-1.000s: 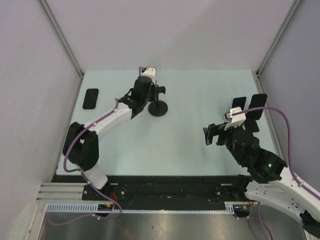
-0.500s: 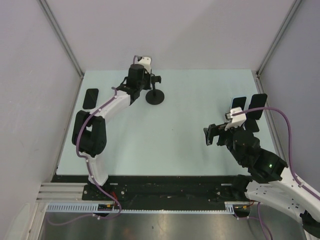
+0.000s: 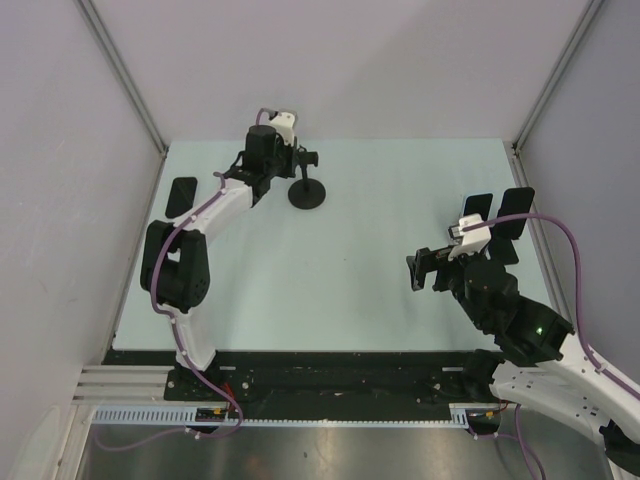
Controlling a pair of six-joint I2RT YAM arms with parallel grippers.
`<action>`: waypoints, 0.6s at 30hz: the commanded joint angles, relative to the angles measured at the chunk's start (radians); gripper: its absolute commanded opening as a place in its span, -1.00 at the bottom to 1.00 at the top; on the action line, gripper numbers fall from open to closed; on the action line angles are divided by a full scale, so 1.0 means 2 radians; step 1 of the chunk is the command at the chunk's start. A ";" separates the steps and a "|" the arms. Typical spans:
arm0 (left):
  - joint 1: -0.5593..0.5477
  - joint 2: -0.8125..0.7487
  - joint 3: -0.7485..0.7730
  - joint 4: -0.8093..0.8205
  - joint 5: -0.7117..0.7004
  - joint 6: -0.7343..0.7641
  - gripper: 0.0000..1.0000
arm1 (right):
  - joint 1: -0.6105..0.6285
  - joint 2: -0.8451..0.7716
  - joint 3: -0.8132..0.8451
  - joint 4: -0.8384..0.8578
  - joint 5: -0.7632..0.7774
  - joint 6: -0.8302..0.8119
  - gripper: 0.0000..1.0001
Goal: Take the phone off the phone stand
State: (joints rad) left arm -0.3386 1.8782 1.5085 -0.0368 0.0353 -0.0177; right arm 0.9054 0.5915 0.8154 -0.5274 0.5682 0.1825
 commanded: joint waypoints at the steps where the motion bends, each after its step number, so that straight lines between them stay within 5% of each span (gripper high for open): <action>1: 0.002 -0.029 0.017 0.041 0.027 0.028 -0.56 | -0.002 -0.002 0.000 0.007 0.007 -0.001 0.98; 9: 0.002 -0.072 0.010 0.034 0.007 0.034 0.31 | -0.004 -0.013 0.002 0.003 -0.017 0.017 0.99; 18: 0.002 -0.204 -0.053 0.022 -0.016 -0.026 0.99 | -0.047 0.055 0.064 -0.052 -0.058 0.039 0.99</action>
State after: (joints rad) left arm -0.3386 1.6379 1.4567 -0.0193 0.0219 -0.0124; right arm 0.8528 0.6415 0.8566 -0.5957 0.5121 0.2348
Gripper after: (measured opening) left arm 0.916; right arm 0.994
